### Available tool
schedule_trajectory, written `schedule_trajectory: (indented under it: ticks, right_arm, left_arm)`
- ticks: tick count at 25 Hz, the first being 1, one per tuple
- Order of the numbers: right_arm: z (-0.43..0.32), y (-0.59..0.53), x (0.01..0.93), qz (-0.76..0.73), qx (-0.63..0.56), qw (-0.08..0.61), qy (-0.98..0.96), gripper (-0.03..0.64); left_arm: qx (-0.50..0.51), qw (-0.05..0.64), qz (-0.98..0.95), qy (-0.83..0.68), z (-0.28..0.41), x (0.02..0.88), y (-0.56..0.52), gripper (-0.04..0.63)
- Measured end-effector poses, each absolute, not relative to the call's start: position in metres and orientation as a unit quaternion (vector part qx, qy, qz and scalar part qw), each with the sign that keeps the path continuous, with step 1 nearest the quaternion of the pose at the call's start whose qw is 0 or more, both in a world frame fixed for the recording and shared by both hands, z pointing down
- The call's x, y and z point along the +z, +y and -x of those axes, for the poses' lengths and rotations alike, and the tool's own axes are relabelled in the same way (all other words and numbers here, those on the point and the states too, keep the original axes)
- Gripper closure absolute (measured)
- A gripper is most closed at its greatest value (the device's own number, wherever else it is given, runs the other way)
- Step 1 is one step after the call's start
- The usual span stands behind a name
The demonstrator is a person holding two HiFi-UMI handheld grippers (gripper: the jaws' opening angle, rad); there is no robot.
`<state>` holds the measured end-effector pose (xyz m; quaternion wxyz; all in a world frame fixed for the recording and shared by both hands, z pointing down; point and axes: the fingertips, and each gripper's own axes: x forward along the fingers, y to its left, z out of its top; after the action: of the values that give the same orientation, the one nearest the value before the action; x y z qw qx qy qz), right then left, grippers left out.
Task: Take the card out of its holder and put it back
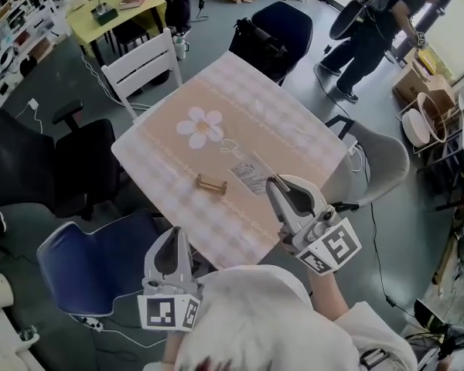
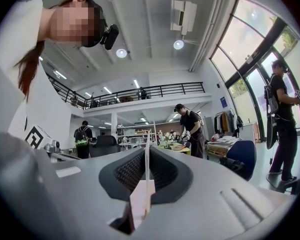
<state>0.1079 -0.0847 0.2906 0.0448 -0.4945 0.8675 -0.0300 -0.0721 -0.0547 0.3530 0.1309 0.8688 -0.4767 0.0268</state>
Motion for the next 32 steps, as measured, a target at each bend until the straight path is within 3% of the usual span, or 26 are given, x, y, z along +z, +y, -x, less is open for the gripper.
schedule_trajectory:
  ticks: [32]
  right_arm:
    - [-0.09, -0.011, 0.352, 0.501, -0.088, 0.011, 0.861, 0.597]
  left_arm:
    - [0.03, 0.089, -0.869, -0.486, 0.1, 0.342, -0.033, 0.595]
